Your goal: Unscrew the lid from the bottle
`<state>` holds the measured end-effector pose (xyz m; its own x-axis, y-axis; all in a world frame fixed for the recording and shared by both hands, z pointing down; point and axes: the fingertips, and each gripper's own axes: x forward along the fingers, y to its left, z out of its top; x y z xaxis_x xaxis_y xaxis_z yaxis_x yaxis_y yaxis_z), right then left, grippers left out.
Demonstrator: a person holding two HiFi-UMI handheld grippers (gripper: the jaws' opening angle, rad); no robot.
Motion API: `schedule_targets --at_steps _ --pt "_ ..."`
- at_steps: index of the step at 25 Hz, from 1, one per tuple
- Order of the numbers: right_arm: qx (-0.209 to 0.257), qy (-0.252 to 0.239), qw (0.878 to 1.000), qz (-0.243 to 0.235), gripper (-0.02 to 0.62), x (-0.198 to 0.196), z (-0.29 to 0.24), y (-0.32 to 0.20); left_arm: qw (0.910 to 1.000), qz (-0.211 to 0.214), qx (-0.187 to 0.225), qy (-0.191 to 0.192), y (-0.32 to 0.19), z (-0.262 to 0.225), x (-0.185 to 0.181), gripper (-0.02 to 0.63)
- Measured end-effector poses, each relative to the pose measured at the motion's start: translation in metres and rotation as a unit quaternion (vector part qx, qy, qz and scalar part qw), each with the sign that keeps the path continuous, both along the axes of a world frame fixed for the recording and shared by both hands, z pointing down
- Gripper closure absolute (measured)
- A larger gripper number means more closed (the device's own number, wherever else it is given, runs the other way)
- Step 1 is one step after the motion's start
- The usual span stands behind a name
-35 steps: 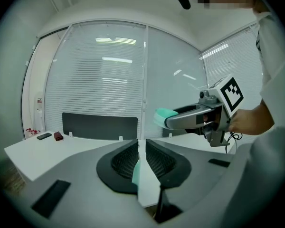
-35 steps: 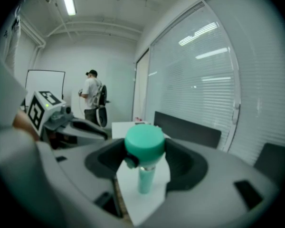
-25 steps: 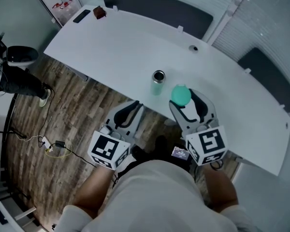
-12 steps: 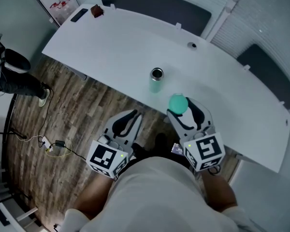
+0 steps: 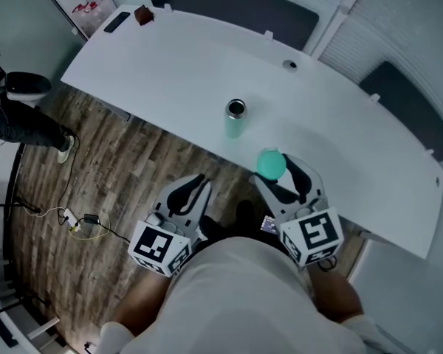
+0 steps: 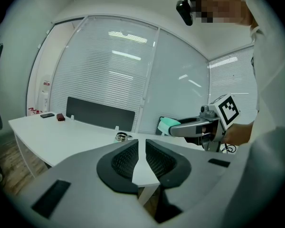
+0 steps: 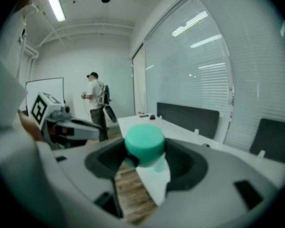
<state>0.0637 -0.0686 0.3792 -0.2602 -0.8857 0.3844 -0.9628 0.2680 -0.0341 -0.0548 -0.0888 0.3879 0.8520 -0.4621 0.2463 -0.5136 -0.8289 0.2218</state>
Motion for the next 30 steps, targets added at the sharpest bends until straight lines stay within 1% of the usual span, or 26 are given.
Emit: schedule_targets --at_steps 11,18,30 --pt "-0.009 -0.003 1.0 0.005 0.314 0.001 0.008 0.012 0.9999 -0.007 -0.013 -0.005 0.008 0.007 -0.007 0.54" --pt "-0.012 -0.002 1.0 0.013 0.314 -0.005 0.008 0.015 0.9998 -0.003 -0.021 -0.004 0.014 0.01 -0.015 0.54" --pt "-0.017 0.008 0.998 0.055 0.314 -0.032 0.011 0.04 0.999 0.038 -0.026 -0.003 0.034 0.014 -0.041 0.54"
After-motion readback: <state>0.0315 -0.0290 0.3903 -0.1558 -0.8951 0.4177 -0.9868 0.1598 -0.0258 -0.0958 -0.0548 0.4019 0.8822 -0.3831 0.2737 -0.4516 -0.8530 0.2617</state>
